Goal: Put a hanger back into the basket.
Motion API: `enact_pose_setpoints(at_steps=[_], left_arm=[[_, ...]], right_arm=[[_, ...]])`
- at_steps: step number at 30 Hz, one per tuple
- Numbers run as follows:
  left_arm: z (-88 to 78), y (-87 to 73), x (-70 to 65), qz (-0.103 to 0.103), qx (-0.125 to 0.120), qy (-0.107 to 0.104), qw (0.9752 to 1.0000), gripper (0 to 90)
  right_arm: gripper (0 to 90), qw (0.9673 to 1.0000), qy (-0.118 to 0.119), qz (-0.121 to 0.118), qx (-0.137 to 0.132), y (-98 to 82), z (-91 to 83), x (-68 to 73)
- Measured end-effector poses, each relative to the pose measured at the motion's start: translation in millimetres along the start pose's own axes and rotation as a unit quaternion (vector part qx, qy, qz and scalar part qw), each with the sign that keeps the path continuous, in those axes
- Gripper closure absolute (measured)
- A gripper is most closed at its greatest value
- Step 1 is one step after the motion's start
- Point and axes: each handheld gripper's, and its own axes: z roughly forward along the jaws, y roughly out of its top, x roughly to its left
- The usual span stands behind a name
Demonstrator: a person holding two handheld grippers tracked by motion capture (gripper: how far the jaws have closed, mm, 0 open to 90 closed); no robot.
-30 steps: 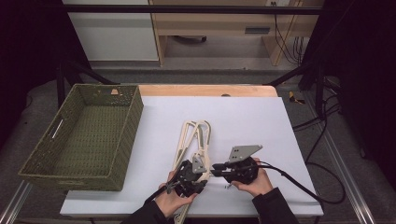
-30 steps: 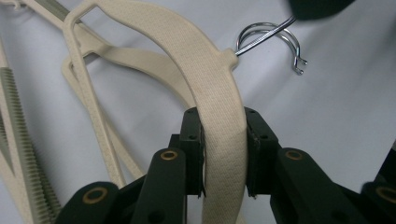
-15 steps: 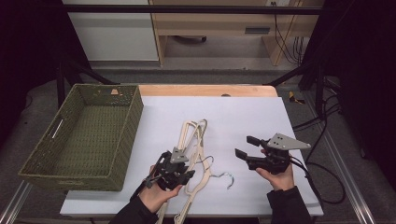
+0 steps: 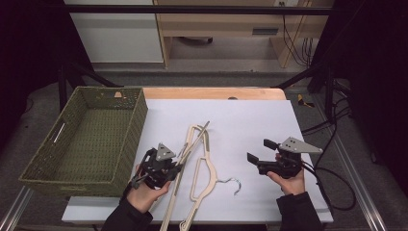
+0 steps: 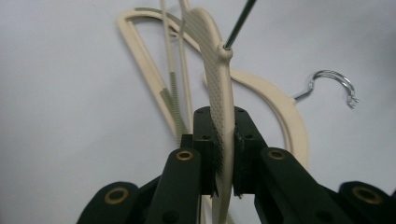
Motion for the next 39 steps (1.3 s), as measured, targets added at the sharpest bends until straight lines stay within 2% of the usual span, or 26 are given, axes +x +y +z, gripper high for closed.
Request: enact_pose_setpoints(at_steps=[2, 3, 4, 6, 10, 13, 14, 16, 21, 29, 35, 37, 38, 39], left_arm=[[-3.5, -1.0, 9.7, -0.006, -0.005, 0.012, 0.9999, 85.4], [-4.0, -1.4, 12.9, -0.014, -0.01, 0.005, 0.9998, 85.4], [-4.0, -1.4, 12.9, -0.014, -0.01, 0.005, 0.9998, 85.5], [-4.8, -2.8, 19.4, -0.027, -0.022, 0.003, 0.9994, 85.5], [-9.4, -2.9, 22.0, -0.025, -0.034, 0.012, 0.999, 85.6], [-23.1, 0.0, 24.7, -0.025, -0.062, -0.008, 0.9977, 85.6], [-23.1, 0.0, 24.7, -0.025, -0.062, -0.008, 0.9977, 85.6], [-35.7, 3.1, 27.6, -0.013, -0.072, -0.014, 0.9972, 85.6], [-52.6, 7.9, 32.4, -0.005, -0.092, -0.023, 0.9954, 85.6], [-85.3, 18.6, 39.0, 0.007, -0.126, -0.033, 0.9914, 85.6], [-111.0, 36.8, 46.0, 0.023, -0.143, -0.028, 0.989, 85.6], [-121.6, 47.3, 53.2, 0.029, -0.148, -0.028, 0.9882, 85.6], [-121.6, 47.3, 53.2, 0.029, -0.148, -0.028, 0.9882, 85.5], [-128.1, 53.3, 59.9, 0.033, -0.148, -0.031, 0.9879, 85.6]], right_arm=[[14.5, 1.0, -0.003, 0.002, 0.001, -0.5, -0.5, -0.9], [14.2, 1.0, -0.004, 0.003, 0.001, -0.6, -0.5, -1.0], [14.0, 1.0, -0.004, 0.002, 0.001, -0.7, -0.4, -1.2], [13.7, 1.0, -0.004, 0.003, 0.001, -0.6, -0.6, -1.1], [13.3, 1.0, -0.004, 0.003, -0.001, -0.3, -1.5, -1.4], [12.2, 1.0, -0.005, 0.005, -0.006, 0.7, -3.7, -2.1], [12.0, 0.9999, -0.006, 0.006, -0.006, 1.0, -4.6, -2.2], [11.2, 0.9999, -0.003, 0.005, -0.01, 1.5, -6.8, -2.8], [7.5, 0.9996, -0.009, 0.01, -0.025, 3.1, -10.4, -3.9], [4.7, 0.9994, -0.014, 0.009, -0.03, 4.3, -13.7, -5.4], [4.2, 0.9995, -0.013, 0.012, -0.025, 3.0, -13.0, -5.9], [4.0, 0.9996, -0.01, 0.011, -0.022, 2.3, -12.4, -6.3], [4.0, 0.9996, -0.01, 0.011, -0.022, 2.3, -12.4, -6.3], [3.8, 0.9997, -0.011, 0.011, -0.02, 2.1, -12.2, -6.2]])
